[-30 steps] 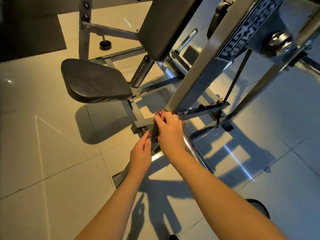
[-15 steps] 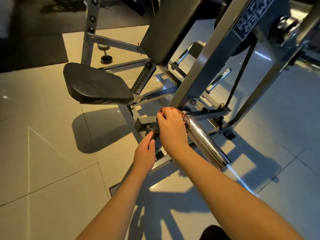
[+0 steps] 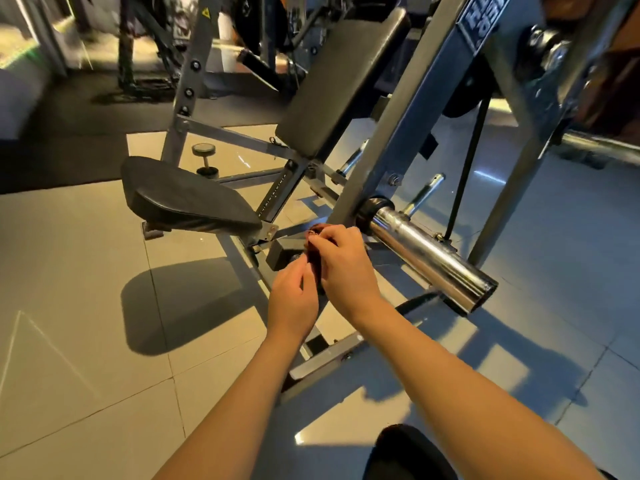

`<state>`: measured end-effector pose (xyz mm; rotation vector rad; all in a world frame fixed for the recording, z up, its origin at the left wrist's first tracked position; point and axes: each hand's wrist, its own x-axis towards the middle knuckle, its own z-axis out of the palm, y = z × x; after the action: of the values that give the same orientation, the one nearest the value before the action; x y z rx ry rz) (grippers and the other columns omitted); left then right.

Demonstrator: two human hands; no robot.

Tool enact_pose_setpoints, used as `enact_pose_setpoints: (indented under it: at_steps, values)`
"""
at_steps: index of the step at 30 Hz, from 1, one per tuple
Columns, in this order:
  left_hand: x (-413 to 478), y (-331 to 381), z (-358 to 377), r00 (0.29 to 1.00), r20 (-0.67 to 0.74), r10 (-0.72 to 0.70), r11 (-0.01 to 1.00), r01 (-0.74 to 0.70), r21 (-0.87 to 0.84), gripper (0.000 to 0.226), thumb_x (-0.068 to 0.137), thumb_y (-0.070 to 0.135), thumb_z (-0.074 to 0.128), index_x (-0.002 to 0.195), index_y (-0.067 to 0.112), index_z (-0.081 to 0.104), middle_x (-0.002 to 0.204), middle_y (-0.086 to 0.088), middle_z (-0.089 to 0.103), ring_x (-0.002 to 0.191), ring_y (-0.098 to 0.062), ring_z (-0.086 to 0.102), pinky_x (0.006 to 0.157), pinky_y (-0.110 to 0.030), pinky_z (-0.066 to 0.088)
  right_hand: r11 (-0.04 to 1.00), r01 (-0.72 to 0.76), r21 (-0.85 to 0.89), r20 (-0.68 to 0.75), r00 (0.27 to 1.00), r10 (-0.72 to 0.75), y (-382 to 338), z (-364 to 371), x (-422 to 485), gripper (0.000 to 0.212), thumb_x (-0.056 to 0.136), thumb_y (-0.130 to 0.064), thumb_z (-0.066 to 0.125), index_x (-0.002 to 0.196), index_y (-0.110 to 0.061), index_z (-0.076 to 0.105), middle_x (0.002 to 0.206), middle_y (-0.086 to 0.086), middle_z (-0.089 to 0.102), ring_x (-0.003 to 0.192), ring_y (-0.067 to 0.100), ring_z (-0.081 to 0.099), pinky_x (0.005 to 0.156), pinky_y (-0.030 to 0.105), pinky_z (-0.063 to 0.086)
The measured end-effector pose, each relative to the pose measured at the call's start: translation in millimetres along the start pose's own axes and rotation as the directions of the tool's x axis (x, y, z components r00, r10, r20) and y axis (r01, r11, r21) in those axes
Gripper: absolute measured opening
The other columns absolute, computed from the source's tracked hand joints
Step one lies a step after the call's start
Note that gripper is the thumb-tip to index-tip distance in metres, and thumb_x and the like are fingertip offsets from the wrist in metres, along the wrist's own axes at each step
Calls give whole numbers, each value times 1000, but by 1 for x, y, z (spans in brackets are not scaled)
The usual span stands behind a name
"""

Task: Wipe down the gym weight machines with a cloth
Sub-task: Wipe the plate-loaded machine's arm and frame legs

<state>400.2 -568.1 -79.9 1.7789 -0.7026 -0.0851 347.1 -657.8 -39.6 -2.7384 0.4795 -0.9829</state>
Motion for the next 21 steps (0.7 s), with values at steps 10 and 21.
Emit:
enact_pose_setpoints:
  at_steps: [10,21]
  values:
    - [3,-28,2,999,-35,27,992,-31,-124,27,110,35,35,113,33,62,101,14,65,97,-4,61,74,-11,42,999,49,-8,40,998,-48,-1,8,-13,33,99,-16,61,132,-18,65,136,1,60,122,23,45,97,37,48]
    - [34,-8,9,990,60,124,978,-112,-173,18,109,27,42,117,36,55,100,23,56,96,8,55,70,-7,39,968,96,-232,-223,963,-150,0,4,33,23,91,-15,73,113,-12,76,113,4,74,108,29,61,91,41,54]
